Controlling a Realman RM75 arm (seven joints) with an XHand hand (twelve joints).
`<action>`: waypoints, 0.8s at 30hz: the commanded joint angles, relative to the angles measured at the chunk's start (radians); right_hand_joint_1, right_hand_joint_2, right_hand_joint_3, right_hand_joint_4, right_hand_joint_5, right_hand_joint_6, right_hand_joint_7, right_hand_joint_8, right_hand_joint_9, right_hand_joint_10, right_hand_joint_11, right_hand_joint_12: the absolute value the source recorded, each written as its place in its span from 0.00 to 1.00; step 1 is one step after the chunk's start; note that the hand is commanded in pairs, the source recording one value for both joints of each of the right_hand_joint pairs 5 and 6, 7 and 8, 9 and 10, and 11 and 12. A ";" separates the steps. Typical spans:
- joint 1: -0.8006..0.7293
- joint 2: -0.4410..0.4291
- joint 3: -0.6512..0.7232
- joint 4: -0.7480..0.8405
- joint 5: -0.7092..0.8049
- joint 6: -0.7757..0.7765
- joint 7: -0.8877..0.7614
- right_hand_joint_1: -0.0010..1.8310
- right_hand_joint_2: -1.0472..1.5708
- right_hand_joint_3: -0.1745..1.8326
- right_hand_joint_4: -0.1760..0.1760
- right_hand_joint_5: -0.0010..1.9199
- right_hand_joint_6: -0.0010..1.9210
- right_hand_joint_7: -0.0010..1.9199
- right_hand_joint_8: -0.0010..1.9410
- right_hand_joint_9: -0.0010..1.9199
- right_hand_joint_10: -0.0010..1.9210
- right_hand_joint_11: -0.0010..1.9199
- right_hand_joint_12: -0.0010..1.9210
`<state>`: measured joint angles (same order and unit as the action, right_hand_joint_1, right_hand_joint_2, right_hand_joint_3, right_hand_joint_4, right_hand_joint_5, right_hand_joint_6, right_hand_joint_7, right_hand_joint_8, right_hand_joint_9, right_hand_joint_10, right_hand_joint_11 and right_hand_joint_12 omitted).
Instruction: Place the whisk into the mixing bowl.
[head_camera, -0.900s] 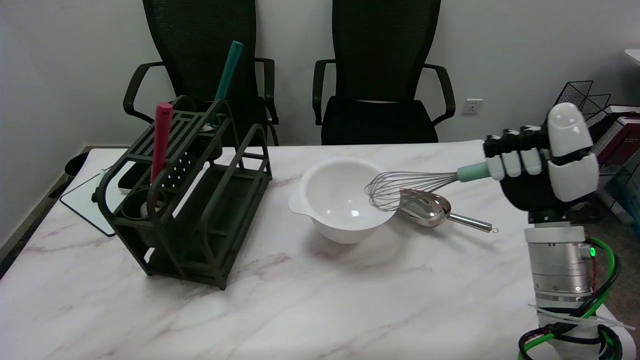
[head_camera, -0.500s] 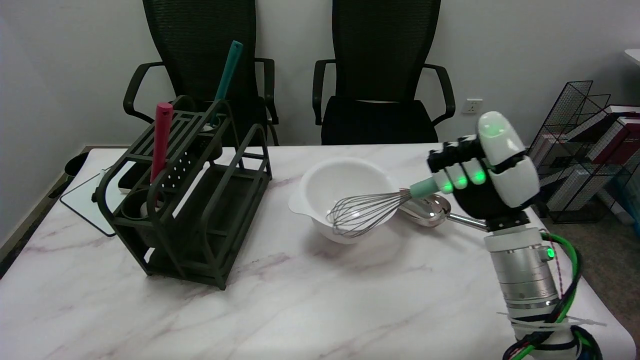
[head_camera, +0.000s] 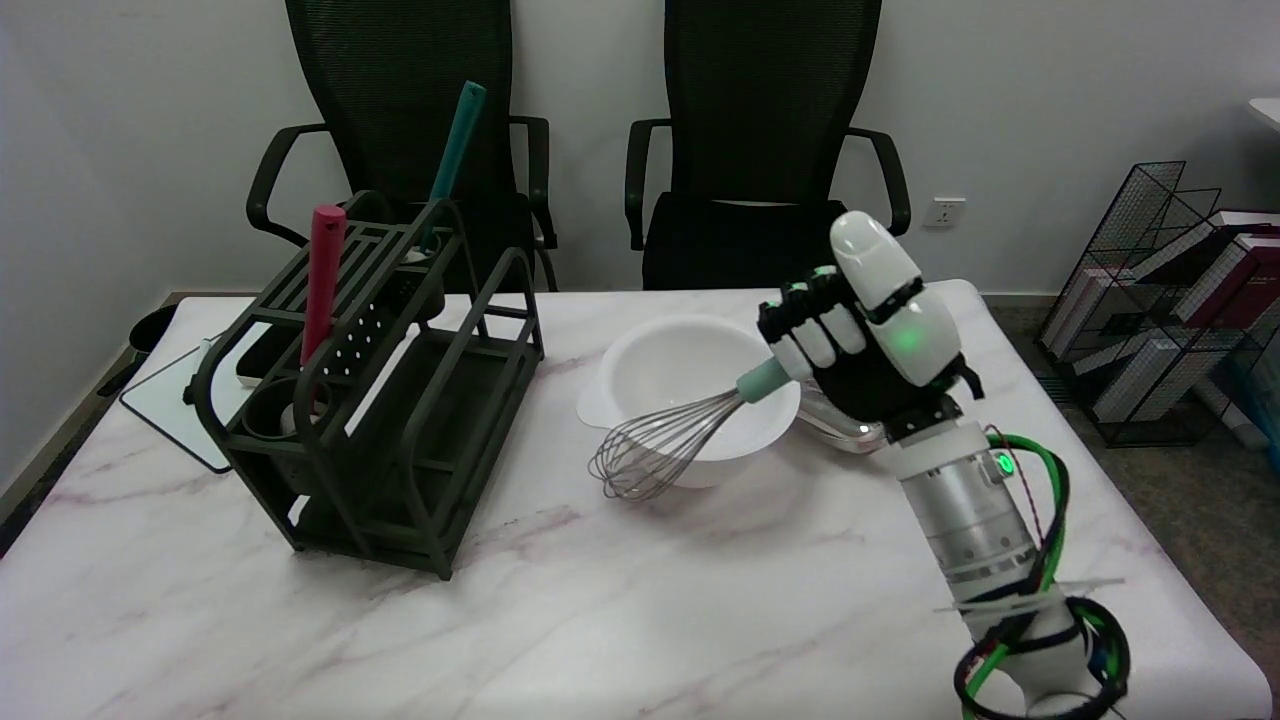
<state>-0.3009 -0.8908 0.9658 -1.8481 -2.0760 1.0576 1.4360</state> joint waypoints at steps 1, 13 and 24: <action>0.185 0.021 0.142 0.044 0.108 -0.334 -0.074 0.66 1.00 0.19 0.50 1.00 1.00 1.00 0.99 1.00 1.00 1.00 1.00; 0.189 0.017 0.197 0.125 0.096 -0.234 -0.235 0.66 1.00 0.19 0.50 1.00 1.00 1.00 0.99 1.00 1.00 1.00 1.00; 0.196 0.005 0.170 0.160 0.098 -0.237 -0.286 0.65 1.00 0.18 0.50 1.00 1.00 1.00 0.99 1.00 1.00 1.00 1.00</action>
<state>-0.1383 -0.8778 1.1189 -1.7630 -1.9822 0.8356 1.2573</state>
